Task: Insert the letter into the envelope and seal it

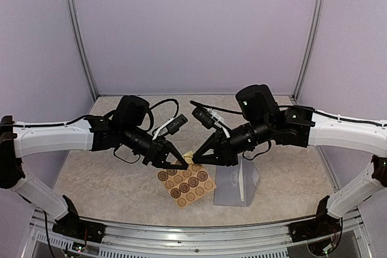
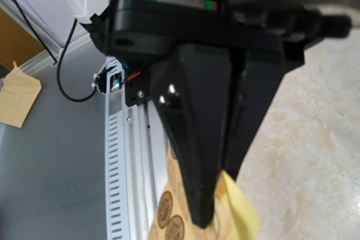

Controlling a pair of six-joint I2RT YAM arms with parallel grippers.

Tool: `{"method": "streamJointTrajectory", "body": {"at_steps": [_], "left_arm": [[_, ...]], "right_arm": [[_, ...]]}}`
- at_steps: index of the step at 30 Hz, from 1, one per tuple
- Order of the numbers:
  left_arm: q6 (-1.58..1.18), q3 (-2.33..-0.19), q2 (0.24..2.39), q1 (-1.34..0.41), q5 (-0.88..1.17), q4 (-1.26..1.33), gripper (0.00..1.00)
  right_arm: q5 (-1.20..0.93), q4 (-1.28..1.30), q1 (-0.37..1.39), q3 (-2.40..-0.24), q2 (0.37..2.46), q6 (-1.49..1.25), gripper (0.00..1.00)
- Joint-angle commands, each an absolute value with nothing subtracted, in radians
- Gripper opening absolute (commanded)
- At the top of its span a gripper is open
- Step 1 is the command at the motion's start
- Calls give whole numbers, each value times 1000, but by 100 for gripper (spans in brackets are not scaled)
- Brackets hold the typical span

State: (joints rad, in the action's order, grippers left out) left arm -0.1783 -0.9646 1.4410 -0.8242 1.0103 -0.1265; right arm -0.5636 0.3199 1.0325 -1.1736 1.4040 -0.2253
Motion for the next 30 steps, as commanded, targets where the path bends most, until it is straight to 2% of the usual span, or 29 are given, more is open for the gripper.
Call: {"method": "streamJointTrajectory", "body": {"at_steps": [1,19,30], "left_arm": [[-182,-949,1430,-822,1031,-99,0],[-199,-939,1416,-828,1072,-66,0],[-211,-930,1405,-819,1057,-48,0]], "right_arm": [[-588,305,1040,-1152,1401,-229,14],[-575,322,1042,-1145,1433,-213,16],[-597,317,1042,-1139,1429,-218,11]]}}
